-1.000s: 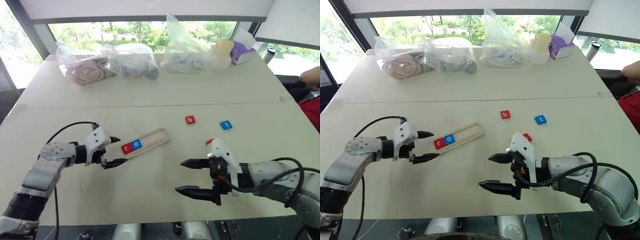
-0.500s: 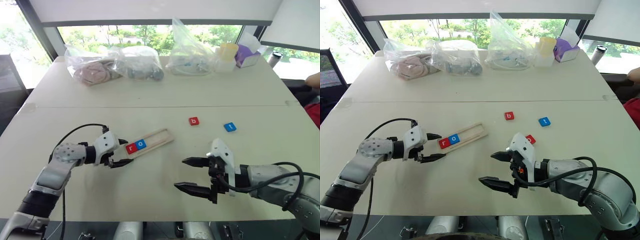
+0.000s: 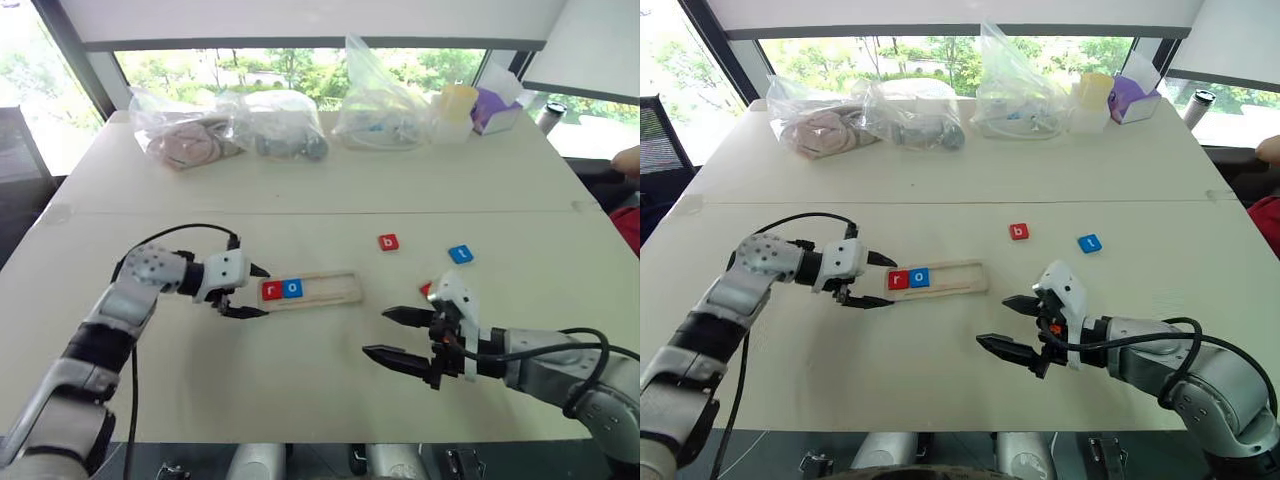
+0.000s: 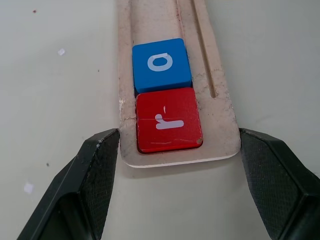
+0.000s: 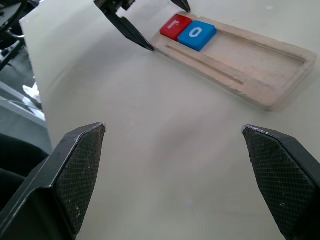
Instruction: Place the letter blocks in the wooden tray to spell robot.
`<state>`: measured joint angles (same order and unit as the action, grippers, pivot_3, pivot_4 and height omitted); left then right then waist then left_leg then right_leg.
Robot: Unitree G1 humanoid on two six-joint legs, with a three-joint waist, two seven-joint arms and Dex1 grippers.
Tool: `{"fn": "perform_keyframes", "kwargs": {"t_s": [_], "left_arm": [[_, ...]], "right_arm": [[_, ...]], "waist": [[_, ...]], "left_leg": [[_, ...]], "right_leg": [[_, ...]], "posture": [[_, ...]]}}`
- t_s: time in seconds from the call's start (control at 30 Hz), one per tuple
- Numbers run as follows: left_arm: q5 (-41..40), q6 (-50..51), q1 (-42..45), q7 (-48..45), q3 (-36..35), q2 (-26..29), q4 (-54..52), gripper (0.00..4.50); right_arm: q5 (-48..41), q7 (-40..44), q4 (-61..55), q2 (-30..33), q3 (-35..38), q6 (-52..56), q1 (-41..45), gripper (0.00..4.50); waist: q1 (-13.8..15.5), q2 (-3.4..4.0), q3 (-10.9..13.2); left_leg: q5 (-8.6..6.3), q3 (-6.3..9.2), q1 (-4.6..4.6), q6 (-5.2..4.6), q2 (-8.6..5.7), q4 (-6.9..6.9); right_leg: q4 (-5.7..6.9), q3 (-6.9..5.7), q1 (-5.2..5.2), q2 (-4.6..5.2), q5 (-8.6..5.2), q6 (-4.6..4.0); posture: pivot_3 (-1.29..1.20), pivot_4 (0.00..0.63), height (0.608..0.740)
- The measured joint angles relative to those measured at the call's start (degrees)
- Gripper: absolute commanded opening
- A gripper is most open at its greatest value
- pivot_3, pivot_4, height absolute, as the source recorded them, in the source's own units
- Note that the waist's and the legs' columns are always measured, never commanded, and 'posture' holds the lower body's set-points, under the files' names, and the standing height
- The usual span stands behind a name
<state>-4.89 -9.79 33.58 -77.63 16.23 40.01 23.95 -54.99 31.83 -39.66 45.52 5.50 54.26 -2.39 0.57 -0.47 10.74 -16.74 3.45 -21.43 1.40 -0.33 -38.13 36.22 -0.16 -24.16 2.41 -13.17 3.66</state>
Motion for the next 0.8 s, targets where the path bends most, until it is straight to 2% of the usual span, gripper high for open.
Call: {"fn": "perform_keyframes", "kwargs": {"t_s": [0.17,0.23,0.27,0.47,0.6,0.7,0.8], "left_arm": [[1.39,-7.22,5.18,-3.27,1.01,-3.25,9.70,3.15],[1.71,-8.77,5.85,-3.55,0.94,-3.90,11.40,4.22],[1.70,-8.71,6.04,-3.61,0.82,-4.13,11.89,4.45],[1.68,-8.44,4.88,-2.49,-0.43,-4.32,11.20,4.45],[1.73,-8.23,3.22,-1.58,-1.31,-3.36,9.06,4.45],[1.75,-7.49,2.03,-1.69,-1.44,-1.03,6.56,4.45],[0.67,-2.49,-1.70,-2.64,-3.04,4.68,1.51,4.45]], "right_arm": [[0.18,-1.18,-0.38,-0.70,1.47,-0.23,-2.33,4.50],[0.16,-1.62,-0.79,-0.82,1.84,-0.25,-2.97,4.50],[0.15,-1.91,-0.89,-1.08,1.88,-0.25,-3.26,4.50],[0.30,-2.61,-1.47,-1.47,2.49,-0.35,-3.12,4.50],[1.17,-4.24,0.48,-3.92,2.86,-2.22,1.27,4.50],[4.35,-7.36,3.62,-5.85,2.39,-3.04,5.54,4.50],[12.26,-14.00,10.27,-9.65,-1.14,-3.51,12.84,4.50]], "waist": [[0.06,-0.01,0.00],[0.07,0.00,-0.02],[0.07,0.00,-0.02],[0.04,0.02,-0.04],[-0.04,0.00,-0.04],[-0.71,-0.01,-0.03],[-2.26,-0.05,-0.03]], "left_leg": [[-0.02,0.00,0.01,-0.04,0.00,0.00],[-0.02,0.01,0.07,-0.04,0.01,-0.01],[-0.02,0.02,0.10,-0.05,0.01,-0.02],[-0.02,0.03,0.09,-0.04,0.07,-0.02],[-0.02,0.03,0.13,-0.04,0.09,-0.04],[-0.02,0.03,0.13,-0.04,0.12,-0.03],[-0.02,-0.03,0.13,-0.05,0.26,0.10]], "right_leg": [[-0.01,0.00,0.01,0.00,0.00,0.04],[0.00,0.00,0.07,0.00,-0.02,0.01],[0.00,0.00,0.10,-0.01,-0.04,0.01],[0.00,0.01,0.11,0.02,-0.11,0.19],[0.00,0.01,0.13,-0.01,-0.13,0.16],[0.01,0.02,0.10,-0.10,-0.02,-0.03],[0.05,0.22,-0.13,-0.34,0.08,-0.19]], "posture": [[0.00,0.150,0.740],[0.00,0.150,0.740],[0.00,0.150,0.740],[0.00,0.150,0.740],[0.00,0.150,0.740],[0.00,0.150,0.740],[0.00,0.150,0.740]]}}
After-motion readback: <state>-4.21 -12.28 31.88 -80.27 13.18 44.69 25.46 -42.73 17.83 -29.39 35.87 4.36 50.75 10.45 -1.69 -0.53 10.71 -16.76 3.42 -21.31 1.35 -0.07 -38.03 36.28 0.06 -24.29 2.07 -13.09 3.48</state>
